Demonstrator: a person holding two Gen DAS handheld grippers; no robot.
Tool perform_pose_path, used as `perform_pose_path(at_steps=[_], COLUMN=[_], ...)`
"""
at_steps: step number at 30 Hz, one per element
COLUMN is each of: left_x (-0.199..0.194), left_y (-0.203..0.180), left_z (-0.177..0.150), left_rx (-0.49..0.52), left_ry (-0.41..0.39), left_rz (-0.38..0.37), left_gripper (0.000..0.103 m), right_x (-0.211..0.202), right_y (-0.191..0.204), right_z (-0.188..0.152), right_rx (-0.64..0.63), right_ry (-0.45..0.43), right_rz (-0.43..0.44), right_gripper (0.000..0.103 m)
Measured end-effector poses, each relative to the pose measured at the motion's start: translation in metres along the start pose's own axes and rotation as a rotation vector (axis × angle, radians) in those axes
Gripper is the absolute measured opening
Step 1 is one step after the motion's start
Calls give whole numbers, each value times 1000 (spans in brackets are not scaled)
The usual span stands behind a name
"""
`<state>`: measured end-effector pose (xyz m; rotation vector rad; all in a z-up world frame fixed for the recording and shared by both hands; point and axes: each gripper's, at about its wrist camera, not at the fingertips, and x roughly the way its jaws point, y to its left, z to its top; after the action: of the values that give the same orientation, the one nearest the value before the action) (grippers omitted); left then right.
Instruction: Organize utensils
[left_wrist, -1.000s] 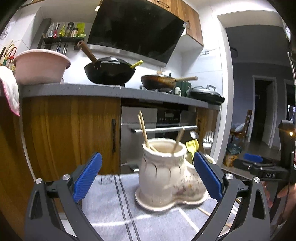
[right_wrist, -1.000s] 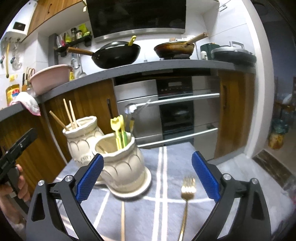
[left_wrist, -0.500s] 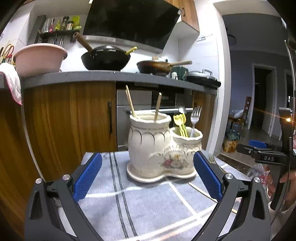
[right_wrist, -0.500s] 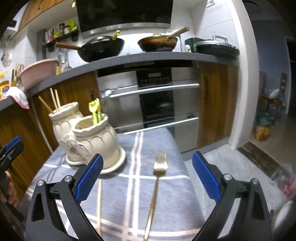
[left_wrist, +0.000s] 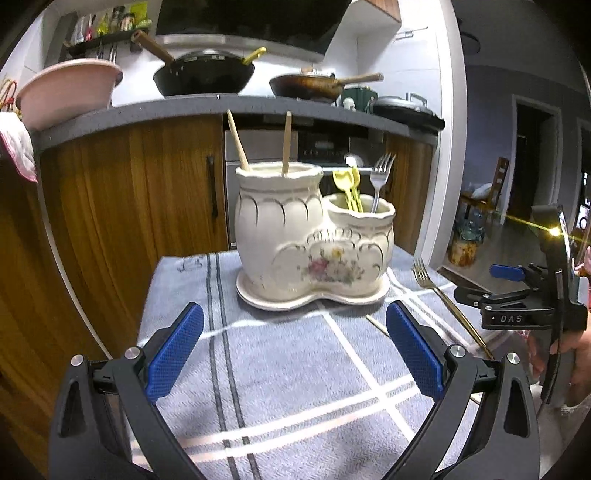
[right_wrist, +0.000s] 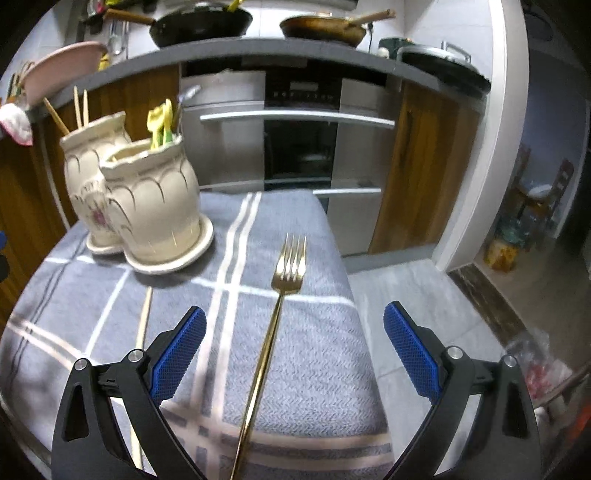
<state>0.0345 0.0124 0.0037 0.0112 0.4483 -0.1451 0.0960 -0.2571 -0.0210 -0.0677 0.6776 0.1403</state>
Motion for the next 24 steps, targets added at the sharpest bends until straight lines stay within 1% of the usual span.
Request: perform_pose_path(at_steps=[4,6,7,8,10,11,13,14,15,16,18,21,23,24], left_x=[6,10,11,12,14,14,15,15,15,16,17,18,18,18], left_y=[-2,-5,-6,-7,-10,-11,-13,-13,-14,-14,-15,-18,-21,-23], left_z=[-2,-4,-4,-5,-7,-8,-9,-9,-9,-9,-9,-8,-7,-5], left_rx=[2,10,14,20,34,40,46,47,46,47,48,52,52,56], left_ry=[29,43,47,53,64,67,73,76,79,82,85,90,93,97], left_rz=[6,5,3,0,-1,-1,-4,-5,-6,-7,-6,1,4,6], left_gripper=[97,97,97,97,97,97,97,97,97,97,97,97,97,97], right_x=[9,15,18,21,29,33,39,42,45,47,51,52,52,52], right_y=[1,2,3,4,6,7,7,8,8,9,11,13,12,11], right_z=[4,7,8,9,12,14,16,17,16,16,15,16,16,16], right_rx=[16,15,13,11,0,-4,-2,-1,-3,-5,-13,-22,-18,-15], right_ry=[33,54,65,79,110,124,144,156,168,178,189,188,188,187], right_rz=[33,47,49,48,45,48,50,52,55,56,62,68,73,76], right_gripper=[96,92,83,78,60,57,44,40,35,30,25,23,19,15])
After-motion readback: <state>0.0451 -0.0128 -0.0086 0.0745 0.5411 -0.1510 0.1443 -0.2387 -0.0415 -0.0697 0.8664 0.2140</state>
